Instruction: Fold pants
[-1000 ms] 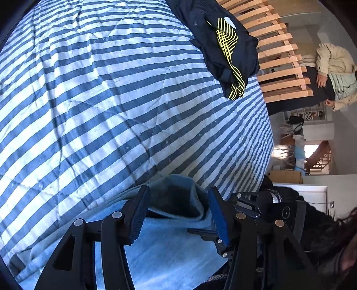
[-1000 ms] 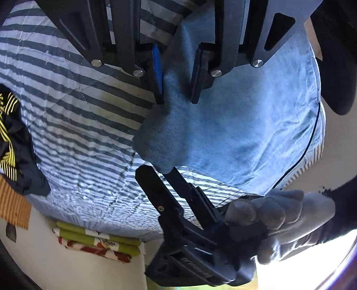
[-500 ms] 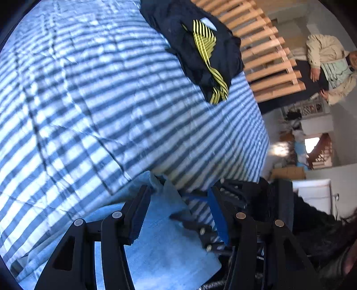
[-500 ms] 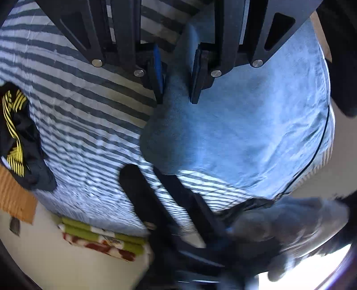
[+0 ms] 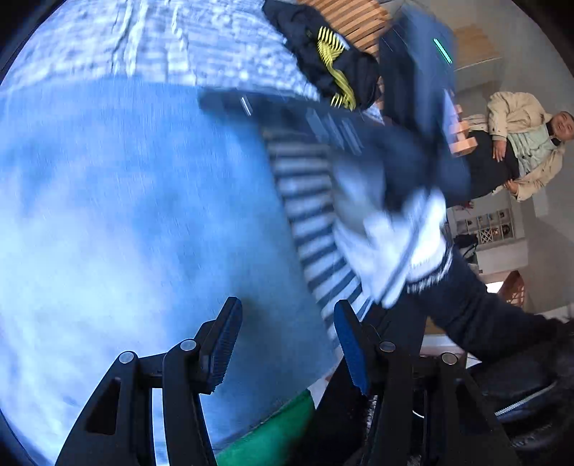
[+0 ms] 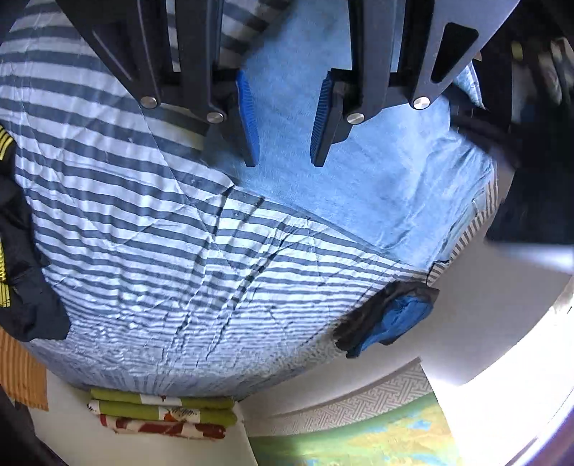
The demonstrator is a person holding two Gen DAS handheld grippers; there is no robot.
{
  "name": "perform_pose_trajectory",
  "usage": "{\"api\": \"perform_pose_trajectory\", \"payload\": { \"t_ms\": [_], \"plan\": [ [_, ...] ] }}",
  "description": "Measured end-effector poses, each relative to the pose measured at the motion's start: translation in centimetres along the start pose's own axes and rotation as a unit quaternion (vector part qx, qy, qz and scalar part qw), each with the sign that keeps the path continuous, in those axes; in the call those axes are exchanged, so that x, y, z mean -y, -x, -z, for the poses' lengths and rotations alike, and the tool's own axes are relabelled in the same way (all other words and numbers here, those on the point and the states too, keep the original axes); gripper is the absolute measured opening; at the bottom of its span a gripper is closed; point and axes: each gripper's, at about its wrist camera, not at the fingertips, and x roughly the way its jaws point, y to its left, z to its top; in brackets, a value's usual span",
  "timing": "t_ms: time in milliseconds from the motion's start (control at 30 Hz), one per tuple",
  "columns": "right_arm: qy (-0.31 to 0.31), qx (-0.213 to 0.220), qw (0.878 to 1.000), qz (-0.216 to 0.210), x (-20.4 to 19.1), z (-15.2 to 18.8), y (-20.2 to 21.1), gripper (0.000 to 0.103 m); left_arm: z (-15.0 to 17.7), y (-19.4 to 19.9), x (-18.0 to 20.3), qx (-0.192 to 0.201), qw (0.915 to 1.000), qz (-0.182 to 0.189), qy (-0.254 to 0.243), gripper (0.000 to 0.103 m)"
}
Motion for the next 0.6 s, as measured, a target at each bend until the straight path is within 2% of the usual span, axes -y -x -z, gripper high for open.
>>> {"api": "perform_pose_trajectory", "payload": {
  "t_ms": [67,100,167,300,367,433,500,567,600],
  "plan": [
    [-0.037,-0.027,0.999,0.015,2.1,-0.6,-2.2,0.016,1.7,-1.1,0.3,0.016,0.9996,-0.023,-0.003,0.056],
    [-0.059,-0.027,0.998,0.006,3.0,-0.9,-2.1,0.014,2.3,-1.0,0.6,0.033,0.999,-0.029,-0.005,0.057],
    [-0.087,-0.016,0.996,-0.01,4.0,-0.7,-0.2,0.018,3.4,-0.6,1.7,0.039,0.9988,-0.028,-0.005,0.057],
    [-0.085,0.022,0.996,-0.017,3.7,1.2,6.0,0.025,4.6,1.0,4.5,0.093,0.9939,-0.054,-0.023,0.057],
    [-0.096,0.034,0.995,-0.013,3.7,2.8,8.8,0.031,4.5,0.9,6.3,0.117,0.9868,-0.108,-0.03,0.057],
    [-0.121,0.037,0.992,-0.015,4.2,4.2,11.0,0.031,4.6,-0.1,7.7,0.123,0.9784,-0.163,-0.03,0.057],
    [-0.134,0.042,0.99,-0.01,4.2,5.5,12.7,0.031,4.8,-1.8,9.1,0.114,0.9717,-0.201,-0.048,0.057],
    [-0.139,0.044,0.989,-0.005,4.3,6.4,14.4,0.031,5.0,-3.6,9.9,0.109,0.9612,-0.243,-0.072,0.057],
    [-0.142,0.045,0.989,-0.003,4.3,6.7,15.1,0.031,5.0,-4.4,9.7,0.102,0.9595,-0.251,-0.079,0.057]
  ]
}}
